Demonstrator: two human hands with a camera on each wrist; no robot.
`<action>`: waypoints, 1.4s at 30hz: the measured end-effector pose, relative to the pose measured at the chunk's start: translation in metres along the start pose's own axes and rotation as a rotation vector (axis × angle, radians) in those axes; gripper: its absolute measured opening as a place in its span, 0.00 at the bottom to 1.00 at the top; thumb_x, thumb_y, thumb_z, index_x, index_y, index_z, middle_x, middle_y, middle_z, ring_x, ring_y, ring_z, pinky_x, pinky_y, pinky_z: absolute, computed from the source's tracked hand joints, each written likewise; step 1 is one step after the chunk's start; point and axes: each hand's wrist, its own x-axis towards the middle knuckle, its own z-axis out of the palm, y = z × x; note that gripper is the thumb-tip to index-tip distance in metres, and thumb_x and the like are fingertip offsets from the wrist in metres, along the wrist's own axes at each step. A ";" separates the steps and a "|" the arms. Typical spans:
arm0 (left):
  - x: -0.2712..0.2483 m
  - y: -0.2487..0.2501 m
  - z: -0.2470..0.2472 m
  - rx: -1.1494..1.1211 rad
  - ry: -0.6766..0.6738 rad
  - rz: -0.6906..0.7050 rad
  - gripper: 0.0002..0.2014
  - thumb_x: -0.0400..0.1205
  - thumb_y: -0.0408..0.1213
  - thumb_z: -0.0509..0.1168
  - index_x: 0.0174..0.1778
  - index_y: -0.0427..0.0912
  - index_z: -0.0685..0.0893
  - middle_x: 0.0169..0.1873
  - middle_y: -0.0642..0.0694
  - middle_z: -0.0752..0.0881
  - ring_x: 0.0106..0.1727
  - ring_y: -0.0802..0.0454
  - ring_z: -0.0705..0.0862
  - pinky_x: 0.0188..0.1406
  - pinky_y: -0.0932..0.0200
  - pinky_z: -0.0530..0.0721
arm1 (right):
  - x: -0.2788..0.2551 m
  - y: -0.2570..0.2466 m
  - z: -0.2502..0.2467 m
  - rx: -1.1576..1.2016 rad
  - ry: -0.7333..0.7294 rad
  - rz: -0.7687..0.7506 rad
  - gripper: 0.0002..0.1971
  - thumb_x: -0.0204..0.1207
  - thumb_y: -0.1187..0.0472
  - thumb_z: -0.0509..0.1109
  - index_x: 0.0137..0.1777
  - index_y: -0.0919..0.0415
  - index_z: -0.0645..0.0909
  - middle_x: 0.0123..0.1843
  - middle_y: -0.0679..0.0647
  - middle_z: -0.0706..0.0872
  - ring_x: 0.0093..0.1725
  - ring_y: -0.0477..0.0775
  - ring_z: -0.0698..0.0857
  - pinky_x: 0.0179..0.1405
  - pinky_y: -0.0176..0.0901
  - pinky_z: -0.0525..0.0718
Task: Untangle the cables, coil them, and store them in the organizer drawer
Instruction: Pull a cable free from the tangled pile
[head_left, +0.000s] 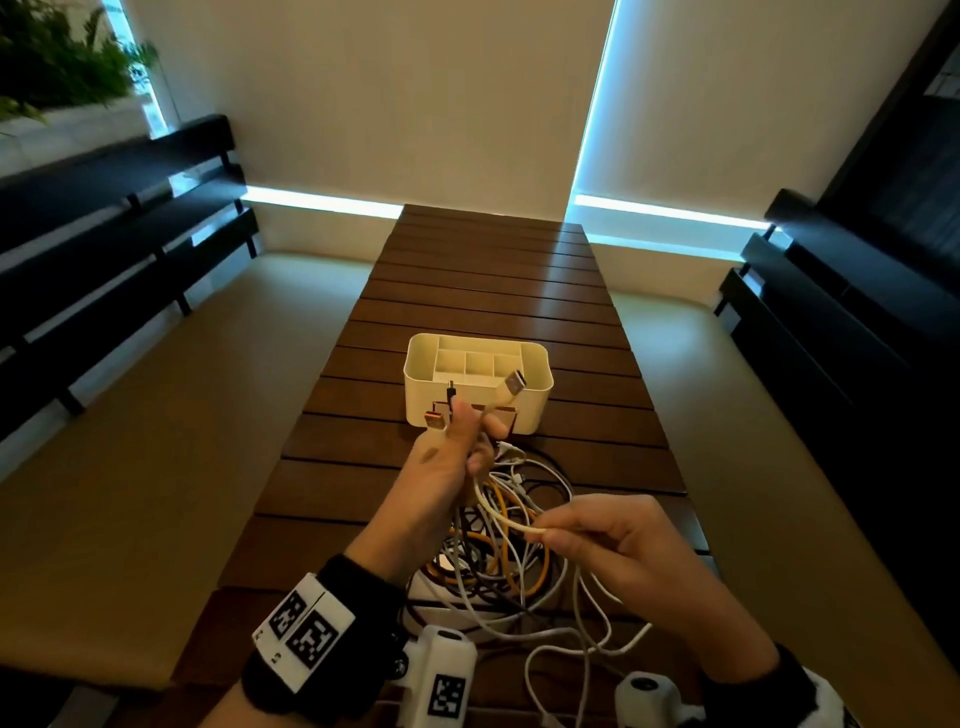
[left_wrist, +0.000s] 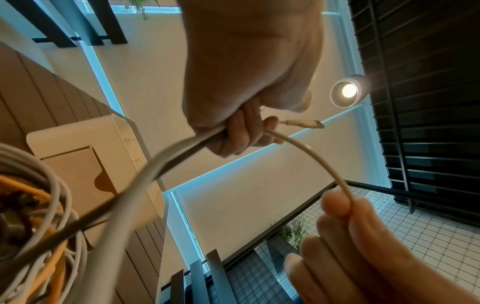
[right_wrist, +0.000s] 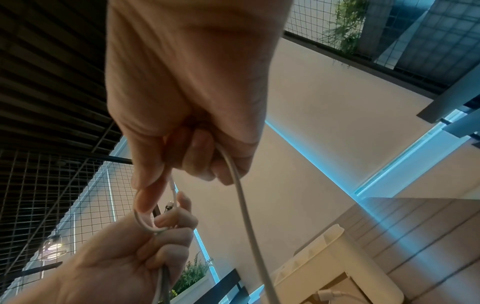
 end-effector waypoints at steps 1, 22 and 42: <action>0.000 0.000 0.000 0.002 0.003 0.006 0.32 0.64 0.76 0.63 0.39 0.47 0.83 0.23 0.55 0.69 0.23 0.60 0.64 0.23 0.66 0.63 | 0.000 0.000 -0.001 -0.014 -0.014 -0.002 0.13 0.71 0.44 0.67 0.51 0.45 0.86 0.36 0.44 0.87 0.32 0.44 0.82 0.30 0.31 0.78; -0.001 0.014 0.016 0.006 0.163 0.060 0.30 0.77 0.62 0.45 0.25 0.39 0.72 0.21 0.51 0.71 0.27 0.57 0.71 0.40 0.58 0.71 | 0.012 -0.015 0.010 -0.340 -0.291 0.253 0.14 0.67 0.44 0.74 0.49 0.47 0.79 0.47 0.40 0.74 0.42 0.39 0.76 0.39 0.32 0.76; -0.017 0.068 -0.031 -0.483 0.257 0.310 0.33 0.85 0.60 0.40 0.16 0.46 0.64 0.14 0.55 0.61 0.14 0.62 0.57 0.14 0.66 0.55 | -0.030 0.019 -0.042 0.110 -0.638 0.615 0.10 0.78 0.52 0.64 0.35 0.43 0.80 0.30 0.46 0.78 0.30 0.53 0.75 0.34 0.46 0.75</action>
